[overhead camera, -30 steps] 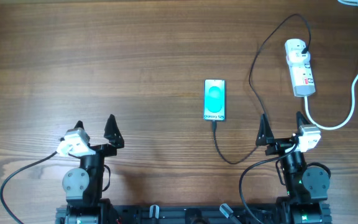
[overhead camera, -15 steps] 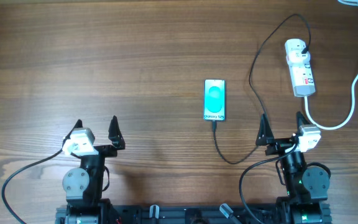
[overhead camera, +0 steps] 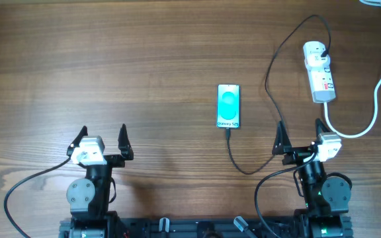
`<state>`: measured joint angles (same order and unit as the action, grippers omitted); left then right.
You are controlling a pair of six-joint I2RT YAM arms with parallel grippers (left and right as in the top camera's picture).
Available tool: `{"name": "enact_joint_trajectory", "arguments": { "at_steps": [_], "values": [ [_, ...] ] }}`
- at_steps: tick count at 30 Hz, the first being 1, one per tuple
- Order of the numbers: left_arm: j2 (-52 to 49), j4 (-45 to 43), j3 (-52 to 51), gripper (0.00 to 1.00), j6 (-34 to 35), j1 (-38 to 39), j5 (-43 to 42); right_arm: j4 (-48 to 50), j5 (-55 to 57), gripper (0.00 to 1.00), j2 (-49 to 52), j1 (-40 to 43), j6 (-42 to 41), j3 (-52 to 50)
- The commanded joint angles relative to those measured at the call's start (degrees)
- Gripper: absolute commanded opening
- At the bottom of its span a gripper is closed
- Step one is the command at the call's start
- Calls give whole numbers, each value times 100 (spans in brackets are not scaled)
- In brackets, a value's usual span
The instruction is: Plug charger to phone and switch on socket
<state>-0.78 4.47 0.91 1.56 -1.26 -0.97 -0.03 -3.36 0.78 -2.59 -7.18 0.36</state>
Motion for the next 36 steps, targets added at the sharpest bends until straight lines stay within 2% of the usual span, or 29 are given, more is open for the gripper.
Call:
{"name": "enact_joint_trajectory", "arguments": {
  "at_steps": [1,36],
  "values": [
    [61,-17,-59,100,-114,-52,-90,13,-9,100,-50,-24,103,-9],
    [50,-20,-59,100,-114,-52,-87,13,-11,99,262,-61,413,-7]
  ]
}}
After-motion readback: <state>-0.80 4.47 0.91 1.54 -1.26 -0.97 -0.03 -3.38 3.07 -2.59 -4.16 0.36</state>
